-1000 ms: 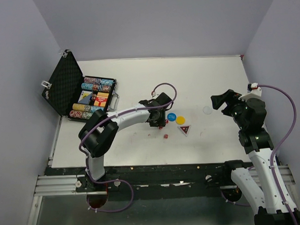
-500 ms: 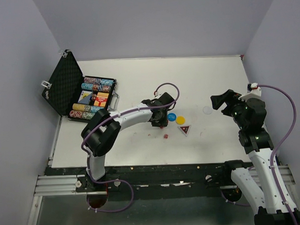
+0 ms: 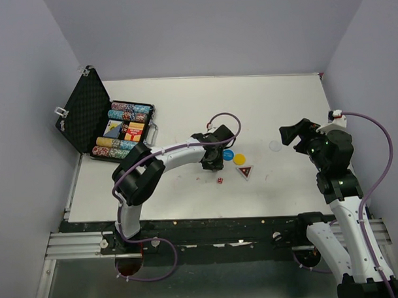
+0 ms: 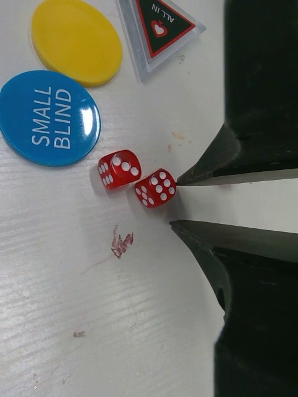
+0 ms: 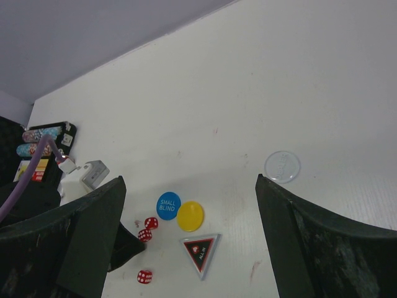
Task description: Pack up texas hold em set
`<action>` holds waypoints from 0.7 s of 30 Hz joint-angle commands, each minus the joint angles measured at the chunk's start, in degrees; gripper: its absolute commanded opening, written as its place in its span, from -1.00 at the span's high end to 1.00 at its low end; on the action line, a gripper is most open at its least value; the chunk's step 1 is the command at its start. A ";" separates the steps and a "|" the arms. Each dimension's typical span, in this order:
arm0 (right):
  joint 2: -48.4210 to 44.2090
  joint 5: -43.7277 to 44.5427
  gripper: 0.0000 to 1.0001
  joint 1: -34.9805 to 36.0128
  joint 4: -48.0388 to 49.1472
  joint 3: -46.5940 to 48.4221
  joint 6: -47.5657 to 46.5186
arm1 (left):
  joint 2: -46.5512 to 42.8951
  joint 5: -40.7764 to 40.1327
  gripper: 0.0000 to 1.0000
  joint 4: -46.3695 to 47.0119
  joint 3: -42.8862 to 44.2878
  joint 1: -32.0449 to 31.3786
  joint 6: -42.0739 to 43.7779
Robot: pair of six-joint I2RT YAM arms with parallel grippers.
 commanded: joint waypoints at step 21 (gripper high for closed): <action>-0.49 -1.68 -0.87 -0.33 -0.12 0.03 -0.90 | 1.78 -1.86 0.11 1.33 4.73 -1.17 5.36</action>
